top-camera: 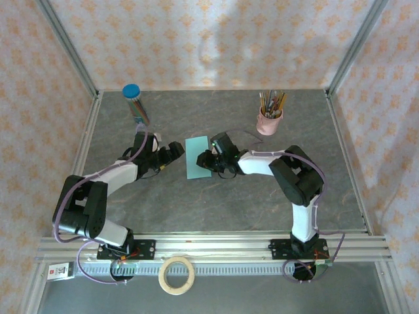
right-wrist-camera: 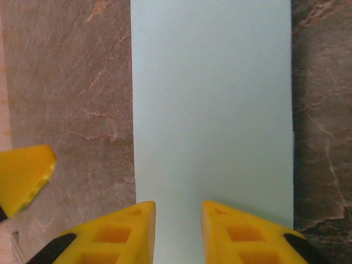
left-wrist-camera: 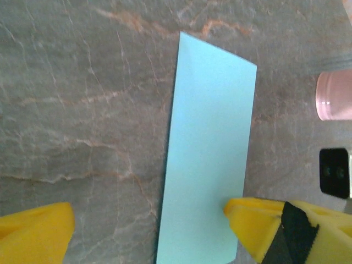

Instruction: Fold a paper plane with a square sheet of paper (pick it up from the middle)

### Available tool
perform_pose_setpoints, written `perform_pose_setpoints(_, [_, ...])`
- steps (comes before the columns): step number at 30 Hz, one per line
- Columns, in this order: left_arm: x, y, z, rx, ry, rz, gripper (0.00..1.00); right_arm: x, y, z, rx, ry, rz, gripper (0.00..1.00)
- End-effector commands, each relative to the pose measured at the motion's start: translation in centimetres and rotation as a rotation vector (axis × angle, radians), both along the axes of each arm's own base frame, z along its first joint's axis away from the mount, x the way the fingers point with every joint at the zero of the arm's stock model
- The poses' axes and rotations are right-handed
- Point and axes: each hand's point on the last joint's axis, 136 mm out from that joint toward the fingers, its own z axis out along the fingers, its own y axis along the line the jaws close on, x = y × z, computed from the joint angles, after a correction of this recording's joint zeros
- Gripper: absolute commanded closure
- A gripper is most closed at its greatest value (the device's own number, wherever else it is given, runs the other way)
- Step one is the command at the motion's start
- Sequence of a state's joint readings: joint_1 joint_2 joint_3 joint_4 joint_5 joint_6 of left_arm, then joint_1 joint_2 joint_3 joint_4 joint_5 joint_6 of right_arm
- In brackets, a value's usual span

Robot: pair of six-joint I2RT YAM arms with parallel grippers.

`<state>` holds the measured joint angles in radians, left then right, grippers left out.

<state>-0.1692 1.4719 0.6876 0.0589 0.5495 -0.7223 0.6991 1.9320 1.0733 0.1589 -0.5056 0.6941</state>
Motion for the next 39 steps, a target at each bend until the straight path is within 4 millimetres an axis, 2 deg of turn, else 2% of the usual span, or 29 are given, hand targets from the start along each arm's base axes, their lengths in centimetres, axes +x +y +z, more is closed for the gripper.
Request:
perform_pose_setpoints(1, [-0.8, -1.1, 0.9, -0.085, -0.003, -0.032, 0.06, 1.1, -0.4, 0.3, 0.027, 0.023, -0.054, 0.75])
perform_pose_setpoints(4, [-1.9, -1.8, 0.5, -0.15, 0.026, -0.047, 0.13, 0.7, -1.2, -1.3, 0.014, 0.059, -0.058, 0.75])
perform_pose_setpoints(9, [-3.4, -2.5, -0.7, -0.205, 0.084, -0.063, 0.35, 0.0, -2.3, -3.5, -0.038, 0.09, -0.042, 0.76])
perform_pose_setpoints(12, [-3.8, -2.8, -1.1, -0.2, 0.103, -0.076, 0.46, -0.2, -2.8, -4.3, -0.066, 0.1, -0.033, 0.76])
perform_pose_setpoints(16, [-4.0, -3.6, -1.9, -0.199, 0.139, -0.115, 0.54, -0.3, -3.1, -4.8, -0.076, 0.118, -0.028, 0.76])
perform_pose_setpoints(23, [-3.8, -5.2, -2.8, -0.194, 0.173, -0.177, 0.6, -0.4, -2.9, -5.2, -0.065, 0.148, -0.016, 0.77])
perform_pose_setpoints(33, [-2.1, -6.1, -3.6, -0.207, 0.197, -0.194, 0.67, -0.1, -2.8, -5.1, -0.067, 0.151, -0.006, 0.77])
perform_pose_setpoints(39, [-1.3, -6.4, -3.8, -0.217, 0.203, -0.199, 0.68, 0.0, -2.8, -4.9, -0.062, 0.15, -0.003, 0.77])
